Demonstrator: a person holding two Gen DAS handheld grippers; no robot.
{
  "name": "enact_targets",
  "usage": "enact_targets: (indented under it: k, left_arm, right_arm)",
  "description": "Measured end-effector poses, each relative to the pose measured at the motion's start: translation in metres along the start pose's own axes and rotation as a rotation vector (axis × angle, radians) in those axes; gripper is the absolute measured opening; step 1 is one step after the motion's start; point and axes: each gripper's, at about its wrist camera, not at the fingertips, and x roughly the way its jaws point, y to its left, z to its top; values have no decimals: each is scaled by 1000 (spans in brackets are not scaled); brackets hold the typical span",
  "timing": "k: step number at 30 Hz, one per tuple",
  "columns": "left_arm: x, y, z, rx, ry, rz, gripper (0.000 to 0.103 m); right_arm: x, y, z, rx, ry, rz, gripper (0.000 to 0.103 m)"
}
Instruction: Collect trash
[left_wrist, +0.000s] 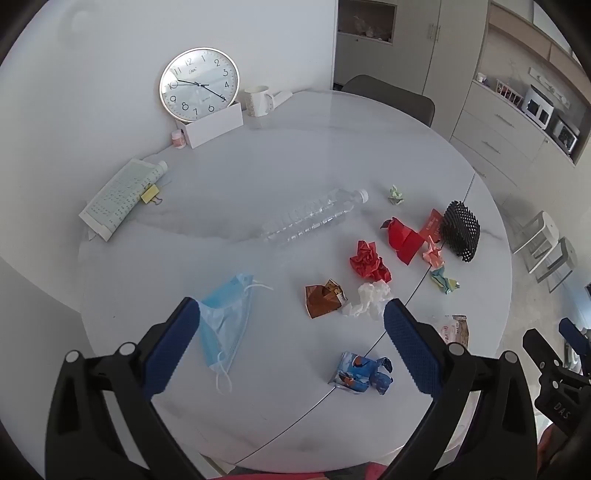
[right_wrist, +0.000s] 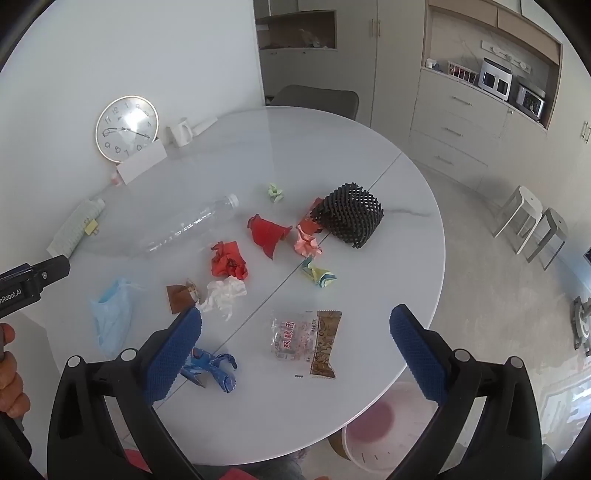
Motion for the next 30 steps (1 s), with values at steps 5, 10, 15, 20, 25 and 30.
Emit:
enact_targets:
  k: [5, 10, 15, 20, 25, 30]
  left_arm:
    - [1, 2, -1, 7, 5, -12, 96]
    - [0, 4, 0, 9, 4, -15, 96]
    - [0, 7, -1, 3, 8, -24, 96]
    - [1, 8, -1, 7, 11, -30, 96]
    - [1, 6, -1, 10, 11, -29, 96]
    - [1, 7, -1, 6, 16, -28, 96]
  right_arm:
    - [1, 4, -4, 10, 9, -12, 101]
    - [2, 4, -5, 18, 15, -17, 101]
    - [2, 4, -6, 20, 20, -23, 101]
    - [3, 4, -7, 23, 22, -23, 101]
    - [3, 4, -7, 22, 22, -22, 101]
    - [4, 3, -7, 21, 28, -18, 101]
